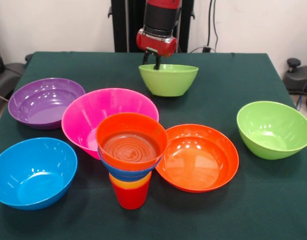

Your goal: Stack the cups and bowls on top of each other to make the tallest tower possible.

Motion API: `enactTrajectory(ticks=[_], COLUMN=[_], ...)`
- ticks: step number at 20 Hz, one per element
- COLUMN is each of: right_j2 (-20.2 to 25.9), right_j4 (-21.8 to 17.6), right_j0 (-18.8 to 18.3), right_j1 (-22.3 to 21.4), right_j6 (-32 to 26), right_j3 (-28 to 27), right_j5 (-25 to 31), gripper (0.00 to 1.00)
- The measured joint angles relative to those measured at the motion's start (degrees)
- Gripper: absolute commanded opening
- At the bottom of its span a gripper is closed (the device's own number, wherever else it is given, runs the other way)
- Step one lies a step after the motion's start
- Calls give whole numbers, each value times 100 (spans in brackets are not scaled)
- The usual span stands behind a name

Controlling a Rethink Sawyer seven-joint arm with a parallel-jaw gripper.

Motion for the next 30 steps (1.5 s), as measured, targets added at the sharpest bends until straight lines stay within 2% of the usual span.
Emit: enactTrajectory(ticks=[6,13,19,30], right_j2=[7,110,352,731], right_j4=[1,-1,-1,-5], right_j0=[-6,-100,-327,-674], right_j1=[-34,-384,-878,-1321], right_j6=[0,0,0,0], right_j3=[0,2,1,-4], right_j5=[2,6,383,1207], gripper=[0,0,0,0])
